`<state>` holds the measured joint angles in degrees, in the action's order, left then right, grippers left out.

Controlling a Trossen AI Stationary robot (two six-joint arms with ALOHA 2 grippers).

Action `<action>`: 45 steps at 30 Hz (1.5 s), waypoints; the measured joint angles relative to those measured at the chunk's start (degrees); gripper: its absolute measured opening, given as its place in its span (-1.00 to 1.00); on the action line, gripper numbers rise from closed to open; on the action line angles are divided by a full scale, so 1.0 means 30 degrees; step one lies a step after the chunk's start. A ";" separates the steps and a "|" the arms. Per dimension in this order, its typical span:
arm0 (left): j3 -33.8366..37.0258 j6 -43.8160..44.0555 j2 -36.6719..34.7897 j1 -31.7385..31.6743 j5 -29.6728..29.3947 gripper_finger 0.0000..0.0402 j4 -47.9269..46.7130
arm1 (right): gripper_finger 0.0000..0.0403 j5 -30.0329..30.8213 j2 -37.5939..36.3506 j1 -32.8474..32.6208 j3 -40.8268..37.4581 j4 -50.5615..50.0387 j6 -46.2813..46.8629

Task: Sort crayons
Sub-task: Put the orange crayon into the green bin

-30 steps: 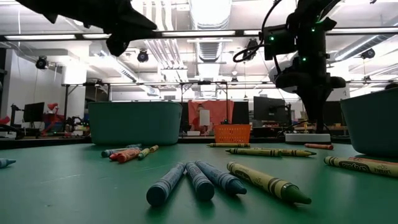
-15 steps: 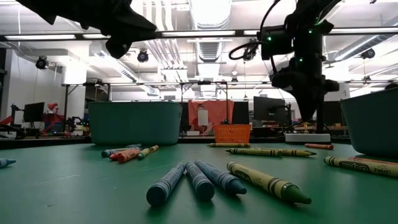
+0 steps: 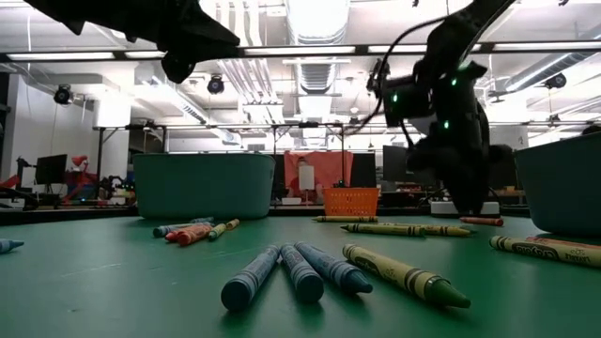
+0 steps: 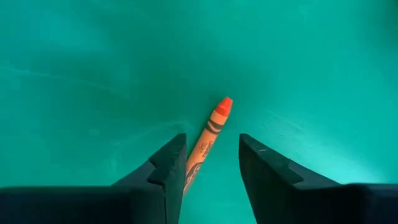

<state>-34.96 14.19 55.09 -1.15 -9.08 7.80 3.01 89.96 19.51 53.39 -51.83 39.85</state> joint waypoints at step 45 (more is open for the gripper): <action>-0.0002 -0.0064 0.0022 -0.0007 -0.1344 -0.62 0.0071 | -0.96 -0.0147 -0.2092 -0.0429 0.0648 0.7011 -0.2277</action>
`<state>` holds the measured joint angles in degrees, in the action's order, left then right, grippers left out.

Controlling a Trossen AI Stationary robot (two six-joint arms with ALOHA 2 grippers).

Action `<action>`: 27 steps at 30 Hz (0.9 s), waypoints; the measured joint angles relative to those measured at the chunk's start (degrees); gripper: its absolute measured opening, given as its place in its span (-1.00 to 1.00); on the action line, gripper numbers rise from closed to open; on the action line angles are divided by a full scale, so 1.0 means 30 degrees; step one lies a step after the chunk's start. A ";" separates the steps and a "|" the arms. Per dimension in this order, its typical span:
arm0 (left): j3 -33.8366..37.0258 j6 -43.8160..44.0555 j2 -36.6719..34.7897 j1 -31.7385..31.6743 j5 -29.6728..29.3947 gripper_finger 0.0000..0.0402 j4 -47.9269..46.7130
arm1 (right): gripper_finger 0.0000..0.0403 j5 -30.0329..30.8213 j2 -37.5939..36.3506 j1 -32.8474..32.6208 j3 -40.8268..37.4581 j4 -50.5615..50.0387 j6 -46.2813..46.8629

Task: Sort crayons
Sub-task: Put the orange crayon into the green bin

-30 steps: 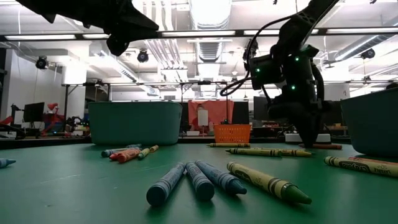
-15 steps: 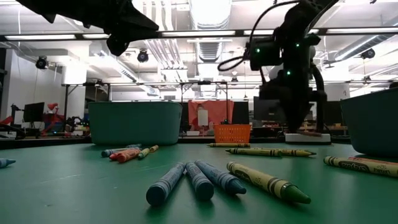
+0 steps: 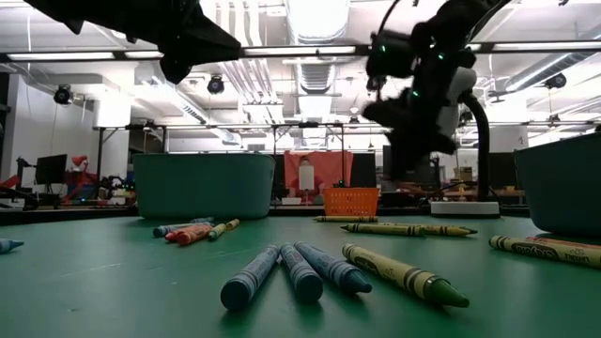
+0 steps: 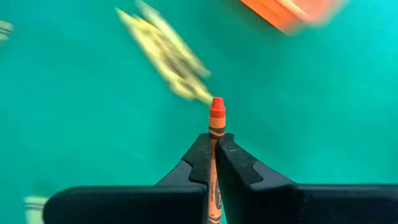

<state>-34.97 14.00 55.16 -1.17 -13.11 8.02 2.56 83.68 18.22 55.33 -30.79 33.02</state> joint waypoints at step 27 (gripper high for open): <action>-0.0005 -0.1297 -0.0290 0.0007 -0.0943 -0.62 0.2928 | -0.96 -0.1290 0.4470 -0.0959 0.3359 1.7148 -0.5932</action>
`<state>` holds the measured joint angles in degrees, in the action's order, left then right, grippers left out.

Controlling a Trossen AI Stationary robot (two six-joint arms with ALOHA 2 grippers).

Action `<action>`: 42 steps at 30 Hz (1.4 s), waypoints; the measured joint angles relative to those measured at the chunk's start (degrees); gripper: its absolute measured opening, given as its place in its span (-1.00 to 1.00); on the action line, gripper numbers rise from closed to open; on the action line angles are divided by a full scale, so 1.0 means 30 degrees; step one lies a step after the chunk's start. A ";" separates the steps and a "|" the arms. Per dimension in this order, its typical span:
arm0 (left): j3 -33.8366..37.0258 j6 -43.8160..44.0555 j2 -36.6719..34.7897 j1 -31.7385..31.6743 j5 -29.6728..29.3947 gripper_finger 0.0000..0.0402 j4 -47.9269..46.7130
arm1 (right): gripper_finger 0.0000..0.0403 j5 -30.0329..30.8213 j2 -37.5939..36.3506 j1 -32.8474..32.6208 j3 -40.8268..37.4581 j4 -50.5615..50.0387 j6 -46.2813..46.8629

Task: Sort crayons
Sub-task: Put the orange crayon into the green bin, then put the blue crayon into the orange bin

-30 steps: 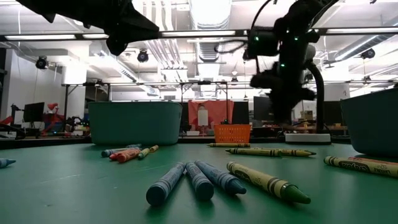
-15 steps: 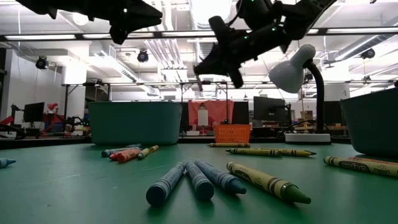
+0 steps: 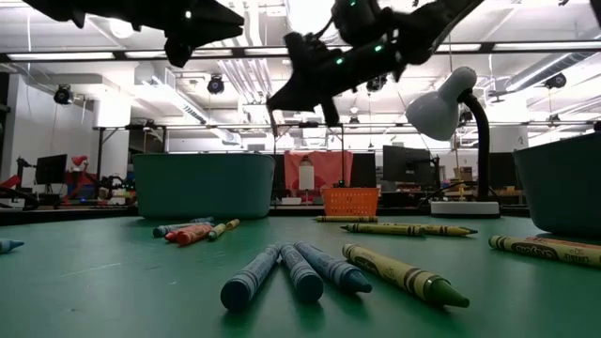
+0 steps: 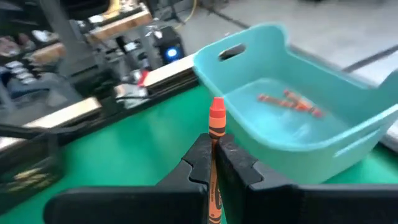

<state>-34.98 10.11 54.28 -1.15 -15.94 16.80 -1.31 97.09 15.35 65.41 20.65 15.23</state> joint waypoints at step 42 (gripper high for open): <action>0.0000 0.1814 -0.2963 0.0160 0.1027 -0.62 0.0403 | -0.14 -0.0078 0.6083 0.2087 0.6542 0.1121 -0.1943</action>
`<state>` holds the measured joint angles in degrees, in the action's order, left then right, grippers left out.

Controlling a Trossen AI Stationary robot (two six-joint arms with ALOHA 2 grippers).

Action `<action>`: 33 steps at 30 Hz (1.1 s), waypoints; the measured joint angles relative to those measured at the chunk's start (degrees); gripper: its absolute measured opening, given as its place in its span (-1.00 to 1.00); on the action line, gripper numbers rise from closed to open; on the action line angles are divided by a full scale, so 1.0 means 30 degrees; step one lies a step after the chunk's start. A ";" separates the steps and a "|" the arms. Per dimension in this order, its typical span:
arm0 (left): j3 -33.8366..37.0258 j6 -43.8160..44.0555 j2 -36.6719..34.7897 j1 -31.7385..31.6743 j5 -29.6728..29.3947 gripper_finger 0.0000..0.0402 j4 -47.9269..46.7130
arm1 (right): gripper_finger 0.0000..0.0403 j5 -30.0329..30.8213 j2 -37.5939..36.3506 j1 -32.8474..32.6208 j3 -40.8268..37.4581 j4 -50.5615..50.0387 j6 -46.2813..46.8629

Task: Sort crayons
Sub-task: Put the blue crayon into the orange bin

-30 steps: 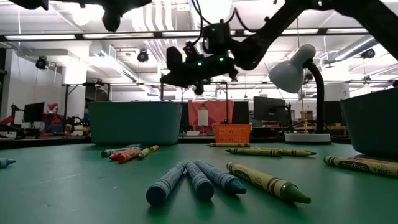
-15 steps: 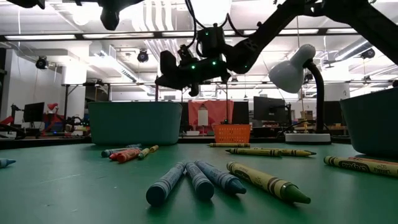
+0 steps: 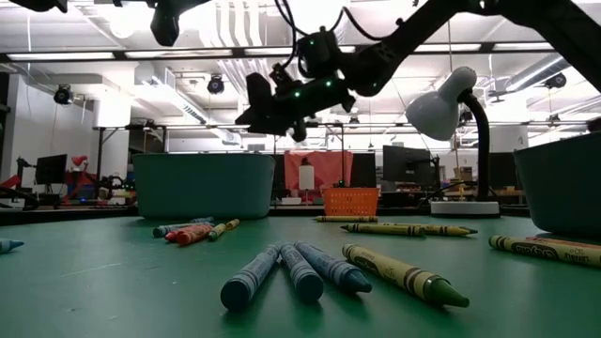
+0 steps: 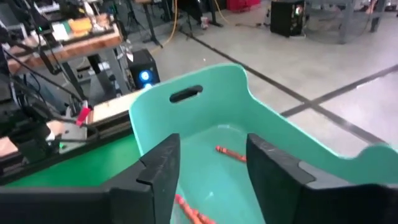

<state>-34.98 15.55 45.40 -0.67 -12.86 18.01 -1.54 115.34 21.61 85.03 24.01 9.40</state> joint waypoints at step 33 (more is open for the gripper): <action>0.0009 0.9371 0.5276 0.0175 -0.0029 -0.62 -1.1088 | -0.19 0.1477 -1.0332 -0.6339 -0.0648 -2.4243 0.2043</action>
<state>-34.95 43.66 61.22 -0.14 -12.95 -15.26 2.89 84.34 2.59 83.09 -48.71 15.53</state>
